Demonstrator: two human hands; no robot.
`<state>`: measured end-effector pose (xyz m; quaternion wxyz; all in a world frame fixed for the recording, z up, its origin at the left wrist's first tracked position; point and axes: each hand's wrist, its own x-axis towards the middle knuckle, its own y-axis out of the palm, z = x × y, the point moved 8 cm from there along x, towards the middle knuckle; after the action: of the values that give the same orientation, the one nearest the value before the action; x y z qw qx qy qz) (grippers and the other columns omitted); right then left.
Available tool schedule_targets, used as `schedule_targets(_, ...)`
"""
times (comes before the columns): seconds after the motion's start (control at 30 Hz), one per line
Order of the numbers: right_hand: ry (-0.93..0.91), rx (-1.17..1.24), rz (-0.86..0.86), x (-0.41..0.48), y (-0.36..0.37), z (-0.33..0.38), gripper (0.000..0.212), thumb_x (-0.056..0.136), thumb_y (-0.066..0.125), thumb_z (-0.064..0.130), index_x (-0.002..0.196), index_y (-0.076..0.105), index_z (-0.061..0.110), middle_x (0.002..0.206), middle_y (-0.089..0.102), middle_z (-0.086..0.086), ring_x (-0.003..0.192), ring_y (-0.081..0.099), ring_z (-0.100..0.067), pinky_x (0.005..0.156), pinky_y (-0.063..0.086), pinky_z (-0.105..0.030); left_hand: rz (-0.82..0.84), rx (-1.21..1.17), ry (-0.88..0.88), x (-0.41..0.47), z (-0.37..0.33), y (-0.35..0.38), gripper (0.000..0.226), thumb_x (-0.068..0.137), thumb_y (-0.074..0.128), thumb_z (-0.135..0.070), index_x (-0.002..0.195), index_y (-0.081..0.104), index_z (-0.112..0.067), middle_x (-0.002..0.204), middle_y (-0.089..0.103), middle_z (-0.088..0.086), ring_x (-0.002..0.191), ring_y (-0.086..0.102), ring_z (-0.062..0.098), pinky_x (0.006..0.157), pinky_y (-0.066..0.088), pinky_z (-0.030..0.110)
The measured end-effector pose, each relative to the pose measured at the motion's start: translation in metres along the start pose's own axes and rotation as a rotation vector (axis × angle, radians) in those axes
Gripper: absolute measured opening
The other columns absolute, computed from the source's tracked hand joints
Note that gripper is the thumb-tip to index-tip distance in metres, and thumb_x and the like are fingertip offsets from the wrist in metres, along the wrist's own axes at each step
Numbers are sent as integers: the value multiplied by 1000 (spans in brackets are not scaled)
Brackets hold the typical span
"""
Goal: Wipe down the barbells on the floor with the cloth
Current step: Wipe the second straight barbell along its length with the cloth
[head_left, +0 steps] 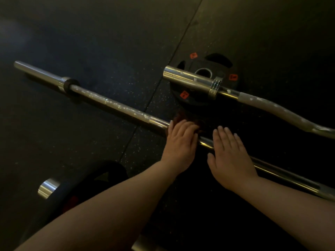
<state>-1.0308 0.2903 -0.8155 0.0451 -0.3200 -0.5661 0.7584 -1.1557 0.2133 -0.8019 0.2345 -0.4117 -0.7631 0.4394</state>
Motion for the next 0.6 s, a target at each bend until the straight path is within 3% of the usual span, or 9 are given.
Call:
schedule_targets(0.07,-38,22,-3,0,4,-3,74,97,-4,51,158,-16,10,167,-22,-9,154,-20,-22,124,-12,-39,10,29,33,-4,11,-2,39,106,35,-36,141,50,-25,147,50,-5,149,27,13,126,8,44)
schedule_targets(0.13,-68,38,-8,-3,6,-5,81,89,-11,53,159,-14,12,167,-20,-7,154,-18,-19,124,-12,-37,-47,13,-117,3,33,-17,41,106,35,-36,142,50,-22,148,50,-3,149,26,14,126,12,43)
schedule_targets(0.23,-73,70,-1,-4,5,-7,78,94,-5,54,160,-12,13,168,-17,-5,155,-15,-17,126,-9,-37,-98,-42,-316,19,38,-30,29,106,42,-27,129,60,-23,129,61,-4,132,47,14,124,20,39)
schedule_targets(0.33,-45,59,-23,-3,1,-4,69,104,7,47,161,-10,12,170,-13,-7,156,-13,-18,126,-9,-37,-116,-303,-414,24,25,-36,18,106,43,-27,113,56,-37,104,61,-14,99,58,1,99,49,33)
schedule_targets(0.4,-39,54,-33,-3,1,-3,72,101,4,49,161,-8,11,170,-11,-7,156,-11,-19,126,-8,-38,-172,-480,-424,22,23,-43,18,107,42,-29,112,48,-45,107,59,-12,93,60,3,83,53,28)
schedule_targets(0.47,-61,55,-10,-4,5,-3,82,91,-8,54,161,-9,11,170,-13,-7,156,-12,-18,127,-7,-39,-208,-401,-382,20,27,-51,19,106,42,-26,117,53,-37,120,54,-8,98,57,5,88,52,29)
schedule_targets(0.53,-77,71,-3,-4,6,-4,89,84,-14,55,161,-9,11,170,-13,-6,156,-12,-17,127,-9,-38,-209,-168,-374,21,40,-56,30,101,40,-26,122,61,-25,129,51,-4,109,55,12,100,49,35)
schedule_targets(0.6,-78,75,0,-3,6,-4,90,83,-14,55,161,-9,11,169,-14,-6,156,-13,-17,126,-11,-37,-253,-34,-452,23,56,-63,37,97,37,-28,123,63,-19,130,53,1,118,52,22,106,43,40)
